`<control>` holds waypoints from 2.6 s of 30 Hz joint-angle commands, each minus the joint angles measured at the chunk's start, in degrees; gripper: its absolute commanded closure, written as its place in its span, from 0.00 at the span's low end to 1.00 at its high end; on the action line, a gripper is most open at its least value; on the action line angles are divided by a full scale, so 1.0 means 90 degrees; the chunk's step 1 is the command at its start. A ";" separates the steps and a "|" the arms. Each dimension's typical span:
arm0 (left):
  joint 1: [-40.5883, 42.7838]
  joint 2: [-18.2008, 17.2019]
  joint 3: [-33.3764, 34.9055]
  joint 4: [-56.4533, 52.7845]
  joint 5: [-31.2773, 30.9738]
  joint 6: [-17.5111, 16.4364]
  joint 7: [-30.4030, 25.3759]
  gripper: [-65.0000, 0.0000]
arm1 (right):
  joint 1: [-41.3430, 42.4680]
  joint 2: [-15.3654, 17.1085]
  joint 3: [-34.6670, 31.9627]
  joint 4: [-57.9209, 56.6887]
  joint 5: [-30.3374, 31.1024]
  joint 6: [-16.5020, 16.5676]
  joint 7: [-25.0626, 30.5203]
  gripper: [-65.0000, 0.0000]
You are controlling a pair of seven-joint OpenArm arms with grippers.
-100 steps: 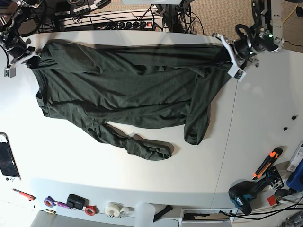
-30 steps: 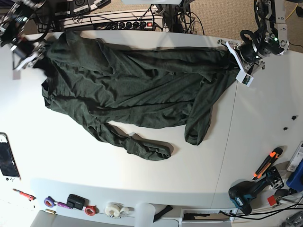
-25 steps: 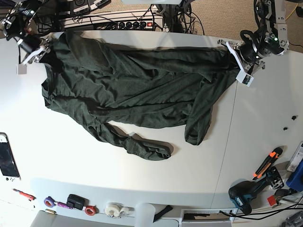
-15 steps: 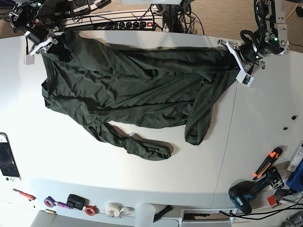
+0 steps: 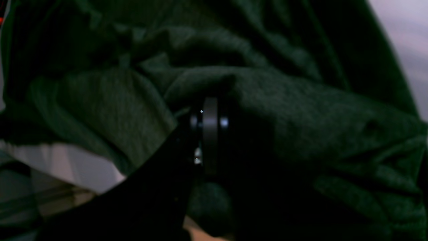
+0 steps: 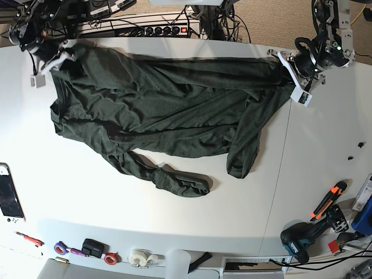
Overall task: Layout the t-shirt on the table in an organized manner, then fold the t-shirt properly
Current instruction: 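Regrasp the collar corner with the right gripper, then move both grippers along the shirt's sides toward the hem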
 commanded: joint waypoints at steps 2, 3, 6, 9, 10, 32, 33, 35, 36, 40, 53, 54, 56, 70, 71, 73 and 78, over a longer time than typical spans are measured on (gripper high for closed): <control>0.0017 -0.0066 -0.0019 0.0049 -0.0029 -0.0005 0.0024 0.81 | 0.0117 0.0112 0.0041 0.0073 0.0058 0.0006 0.0068 1.00; 0.0017 -0.0066 -0.0019 0.0049 -0.0029 -0.0005 0.0024 0.81 | 0.0158 0.0112 0.0041 0.0073 0.0017 0.0006 0.0068 1.00; 0.0017 -0.0066 -0.0019 0.0049 -0.0029 -0.0007 0.0024 0.81 | 0.0172 0.0114 0.0041 0.0073 -0.0170 0.0006 0.0073 1.00; 0.0019 -0.0066 -0.0019 0.0049 -0.0029 -0.0005 0.0024 0.81 | 0.0153 0.0112 0.0044 0.0073 -0.0435 0.0006 0.0073 1.00; 0.0017 -0.0066 -0.0019 0.0049 -0.0027 -0.0005 0.0024 0.81 | 0.0155 0.0112 0.0044 0.0073 -0.0408 0.0006 0.0073 1.00; -0.0119 -0.0068 -0.0027 0.0078 -0.0080 0.0002 -0.0121 0.81 | 0.0665 0.0884 0.0044 0.0080 0.0974 0.0006 0.0452 0.95; -0.0180 -0.0068 -0.0027 0.0126 -0.0100 0.0005 -0.0119 0.81 | 0.0707 0.0884 0.0044 0.0080 0.0974 0.0006 0.0452 0.95; -0.0279 -0.0068 -0.0027 0.0282 -0.0126 0.0002 -0.0119 0.81 | 0.0767 0.0884 0.0044 0.0080 0.0971 0.0006 0.0452 0.95; -0.0323 -0.0068 -0.0027 0.0381 -0.0126 0.0002 -0.0121 0.81 | 0.0792 0.0884 0.0041 0.0080 0.0976 0.0006 0.0454 0.95; -0.0410 -0.0070 -0.0027 0.0833 -0.0119 0.0002 -0.0240 0.81 | 0.0794 0.0884 0.0041 0.0080 0.0971 0.0006 0.0454 0.95; -0.1508 -0.0068 0.0095 0.0806 -0.0007 0.0493 -0.0930 0.63 | 0.0998 0.0755 0.0041 0.0080 0.0974 0.0006 0.0495 0.95; -0.1690 -0.0066 0.0170 0.0639 -0.0019 0.0532 -0.0930 0.63 | 0.1054 0.0704 0.0041 0.0080 0.0979 0.0006 0.0500 0.95; -0.2038 -0.0068 0.0391 0.0228 -0.0027 0.0554 -0.0930 0.63 | 0.1202 0.0605 0.0036 0.0080 0.0974 0.0006 0.0500 0.95; -0.3762 0.0253 0.1967 -0.1073 0.0323 0.0546 -0.0933 0.63 | 0.2475 0.0063 -0.0333 0.0032 -0.1047 0.0006 0.1134 0.89; -0.3786 0.0270 0.2033 -0.1088 0.0374 0.0549 -0.0942 0.63 | 0.2567 0.0063 -0.0525 -0.0044 -0.1382 0.0006 0.1214 0.80; -0.3793 0.0267 0.2142 -0.1103 0.0384 0.0549 -0.0957 0.63 | 0.2744 0.0063 -0.0967 -0.0274 -0.1894 0.0006 0.1537 0.55; -0.3791 0.0265 0.2222 -0.1107 0.0406 0.0549 -0.0950 0.63 | 0.3395 0.0063 -0.1953 -0.1304 -0.3028 0.0006 0.2727 0.46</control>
